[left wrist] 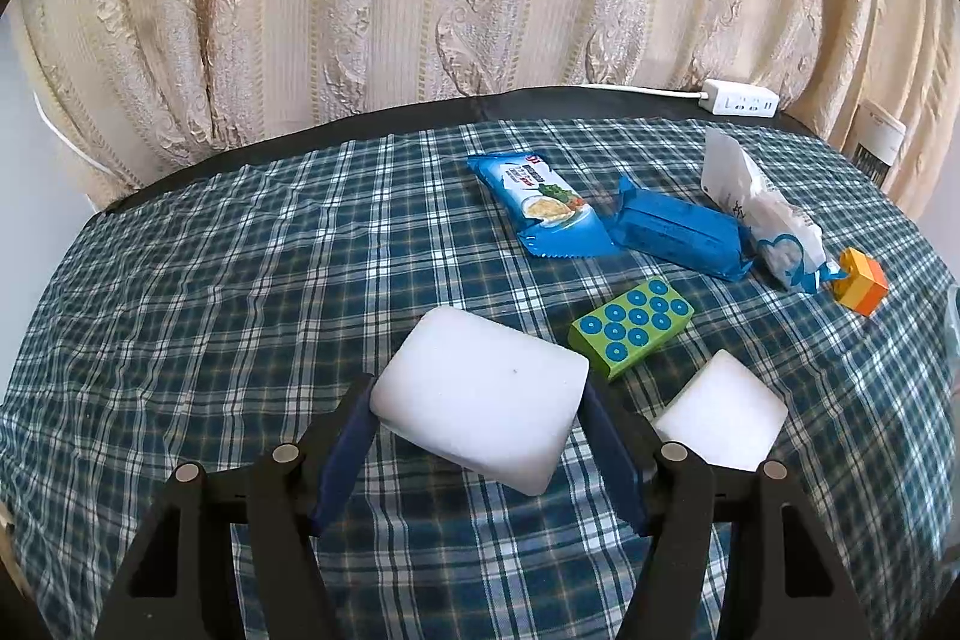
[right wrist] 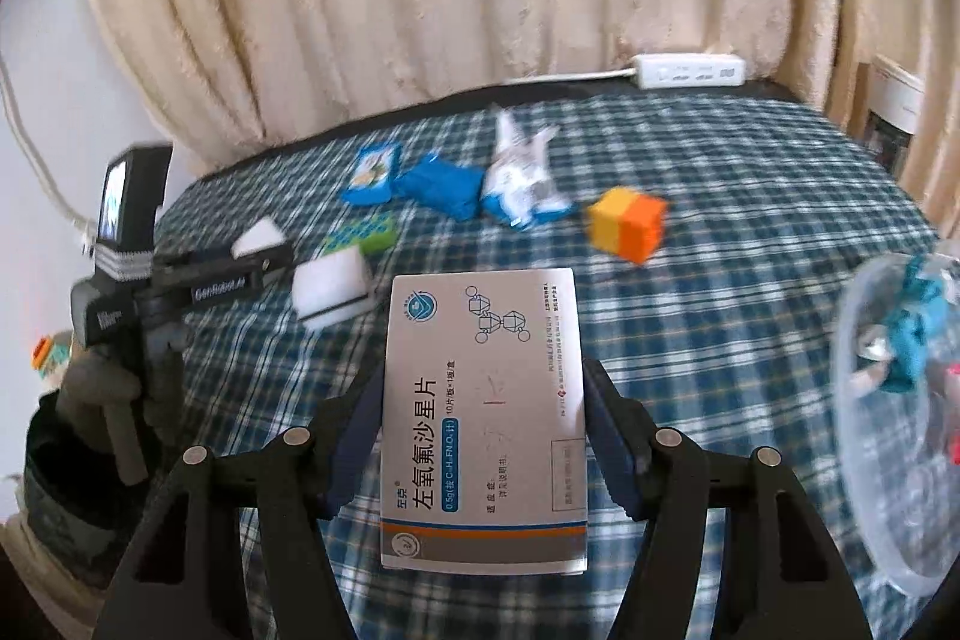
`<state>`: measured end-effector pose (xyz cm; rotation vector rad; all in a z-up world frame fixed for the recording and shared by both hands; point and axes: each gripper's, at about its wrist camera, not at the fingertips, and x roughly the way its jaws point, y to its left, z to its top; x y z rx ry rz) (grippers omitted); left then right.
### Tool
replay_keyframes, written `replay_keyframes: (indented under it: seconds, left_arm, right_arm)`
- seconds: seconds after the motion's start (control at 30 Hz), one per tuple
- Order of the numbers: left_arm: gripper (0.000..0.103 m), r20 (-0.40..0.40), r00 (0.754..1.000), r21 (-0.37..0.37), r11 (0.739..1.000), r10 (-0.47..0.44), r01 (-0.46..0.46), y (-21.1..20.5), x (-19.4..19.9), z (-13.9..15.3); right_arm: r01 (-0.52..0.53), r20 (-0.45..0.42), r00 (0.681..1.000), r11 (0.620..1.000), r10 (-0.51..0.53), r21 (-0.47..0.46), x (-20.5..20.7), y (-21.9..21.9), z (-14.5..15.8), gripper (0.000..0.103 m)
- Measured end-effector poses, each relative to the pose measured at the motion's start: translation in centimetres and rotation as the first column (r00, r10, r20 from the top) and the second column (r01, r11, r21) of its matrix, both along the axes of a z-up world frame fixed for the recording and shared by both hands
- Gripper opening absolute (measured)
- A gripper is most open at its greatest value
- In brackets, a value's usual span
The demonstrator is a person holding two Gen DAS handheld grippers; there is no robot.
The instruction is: Organize objects
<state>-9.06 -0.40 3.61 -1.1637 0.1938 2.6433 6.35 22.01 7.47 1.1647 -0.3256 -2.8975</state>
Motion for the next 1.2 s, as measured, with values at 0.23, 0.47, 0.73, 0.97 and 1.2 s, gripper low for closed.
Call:
replay_keyframes:
  seconds: [0.23,0.47,0.73,0.97,1.2]
  left_arm:
    - [0.070,0.007,1.000,-0.003,1.000,0.005,-0.005,0.0,-0.2,-0.2]
    - [0.070,0.019,0.999,0.012,0.999,0.033,-0.033,-0.5,-0.5,-0.1]
    - [0.071,0.010,1.000,-0.016,1.000,0.016,-0.016,0.8,0.3,0.2]
    - [0.071,0.006,1.000,-0.021,1.000,-0.008,0.008,2.3,1.0,1.0]
    - [0.071,-0.015,0.999,-0.004,1.000,-0.031,0.031,4.1,2.0,2.5]
  right_arm:
    - [0.116,-0.056,0.992,0.993,-0.116,-0.003,2.9,4.2,1.8,0.065]
    - [0.254,-0.093,0.963,0.967,-0.254,-0.006,5.9,9.3,3.3,0.065]
    - [0.416,-0.084,0.907,0.909,-0.412,0.023,9.9,15.6,3.7,0.065]
    - [0.512,-0.047,0.859,0.857,-0.510,0.051,11.8,20.4,2.8,0.065]
    - [0.537,0.021,0.841,0.839,-0.540,0.093,11.6,23.4,1.1,0.065]
